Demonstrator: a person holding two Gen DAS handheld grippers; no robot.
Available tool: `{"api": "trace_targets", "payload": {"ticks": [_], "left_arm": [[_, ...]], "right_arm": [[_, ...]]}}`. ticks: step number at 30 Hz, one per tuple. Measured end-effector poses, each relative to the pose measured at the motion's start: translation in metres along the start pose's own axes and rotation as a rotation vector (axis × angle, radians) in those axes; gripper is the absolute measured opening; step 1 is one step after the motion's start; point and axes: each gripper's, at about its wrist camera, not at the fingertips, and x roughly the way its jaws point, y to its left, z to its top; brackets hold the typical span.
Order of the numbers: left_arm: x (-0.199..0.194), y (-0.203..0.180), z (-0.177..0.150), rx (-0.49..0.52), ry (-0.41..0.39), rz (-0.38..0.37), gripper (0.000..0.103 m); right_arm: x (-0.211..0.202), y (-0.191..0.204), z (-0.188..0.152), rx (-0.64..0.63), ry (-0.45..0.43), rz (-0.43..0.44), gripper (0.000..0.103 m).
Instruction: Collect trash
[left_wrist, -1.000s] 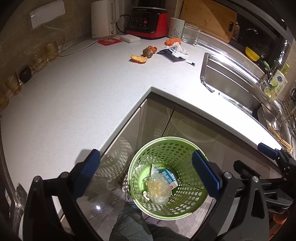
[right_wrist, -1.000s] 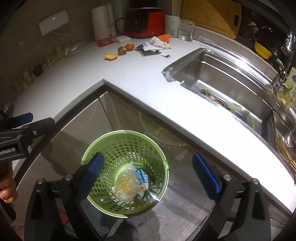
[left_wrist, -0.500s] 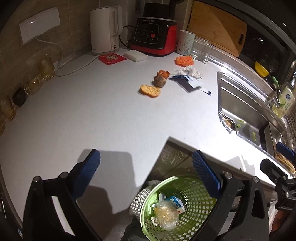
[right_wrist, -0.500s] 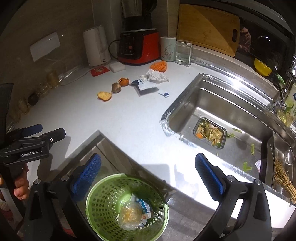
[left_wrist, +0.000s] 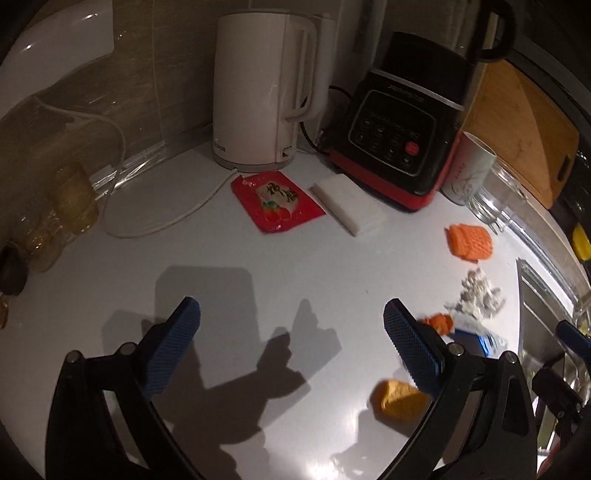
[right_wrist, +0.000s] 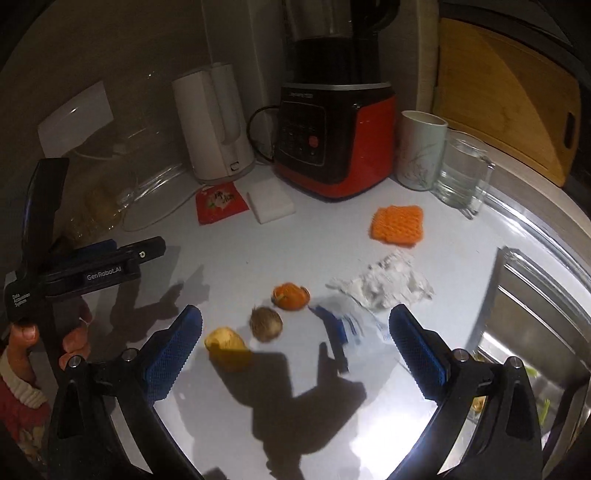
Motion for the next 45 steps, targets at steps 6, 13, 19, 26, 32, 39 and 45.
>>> {"api": "trace_targets", "payload": {"ticks": [6, 13, 19, 26, 32, 39, 45], "left_arm": [[0.065, 0.016, 0.044, -0.035, 0.04, 0.002, 0.095], [0.104, 0.04, 0.077, -0.101, 0.059, -0.011, 0.095], [0.118, 0.047, 0.085, -0.107, 0.079, -0.019, 0.095], [0.124, 0.051, 0.09, -0.118, 0.09, -0.02, 0.095], [0.131, 0.048, 0.093, -0.169, 0.11, -0.025, 0.095], [0.133, 0.038, 0.094, -0.161, 0.101, -0.005, 0.095], [0.139, 0.039, 0.093, -0.161, 0.108, 0.021, 0.095]], "right_arm": [[0.076, 0.011, 0.056, -0.047, 0.069, 0.067, 0.101], [0.156, 0.017, 0.105, -0.119, 0.168, 0.106, 0.1], [0.213, 0.023, 0.12, -0.125, 0.287, 0.163, 0.088], [0.237, 0.038, 0.125, -0.183, 0.317, 0.168, 0.088], [0.243, 0.049, 0.123, -0.255, 0.331, 0.099, 0.085], [0.252, 0.037, 0.122, -0.2, 0.349, 0.093, 0.07], [0.251, 0.027, 0.125, -0.143, 0.326, 0.101, 0.049]]}}
